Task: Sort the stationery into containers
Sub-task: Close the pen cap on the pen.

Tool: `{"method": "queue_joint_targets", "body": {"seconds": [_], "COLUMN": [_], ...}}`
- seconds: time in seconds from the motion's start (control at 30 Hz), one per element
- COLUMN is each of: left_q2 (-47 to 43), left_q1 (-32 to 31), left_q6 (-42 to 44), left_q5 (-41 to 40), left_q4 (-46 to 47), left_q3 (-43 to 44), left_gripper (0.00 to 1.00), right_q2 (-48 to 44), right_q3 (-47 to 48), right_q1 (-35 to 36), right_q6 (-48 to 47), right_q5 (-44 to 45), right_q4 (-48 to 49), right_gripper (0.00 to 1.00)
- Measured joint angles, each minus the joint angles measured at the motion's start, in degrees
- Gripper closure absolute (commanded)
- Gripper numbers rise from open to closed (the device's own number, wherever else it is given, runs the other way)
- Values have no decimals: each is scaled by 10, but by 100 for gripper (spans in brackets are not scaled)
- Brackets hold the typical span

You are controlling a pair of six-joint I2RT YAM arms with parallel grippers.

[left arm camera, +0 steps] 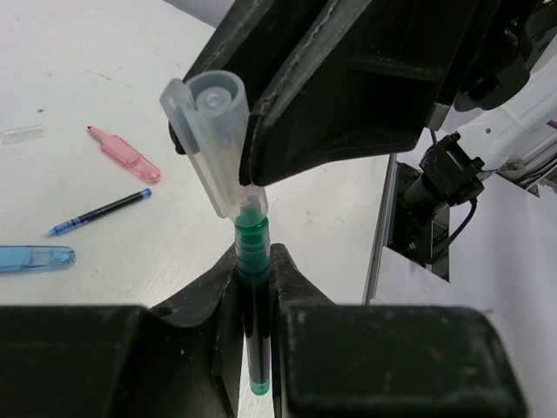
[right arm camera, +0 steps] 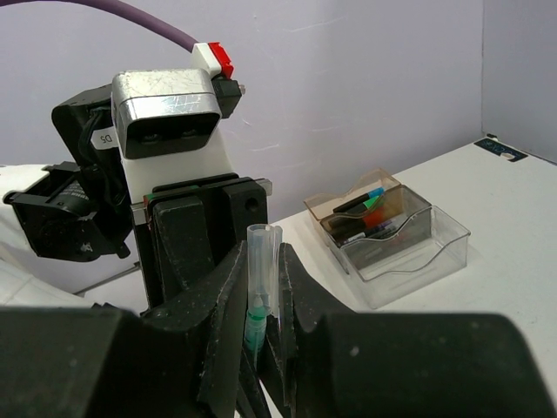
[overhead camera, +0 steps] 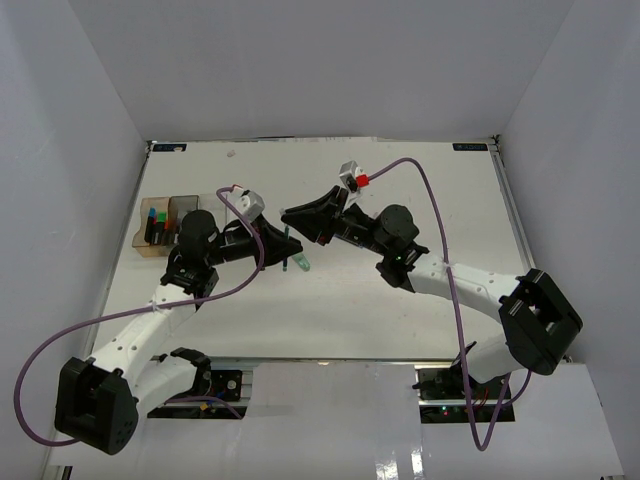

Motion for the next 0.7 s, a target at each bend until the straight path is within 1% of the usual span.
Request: {"method": "queue_joint_targets", "body": {"seconds": [0.43, 0.7], "left_q2": [4, 18], "left_q1": [0, 0], "left_q6": [-63, -66], "left_q5": [-2, 1], "left_q4": [94, 103], "left_q3": [-18, -11], "left_gripper": [80, 80], "right_q2": [0, 0], "right_q3": [-6, -6], "right_q1": [0, -1], "right_q6": [13, 12], "right_q5": [0, -1], "right_q4": [38, 38], "right_gripper": [80, 80]}}
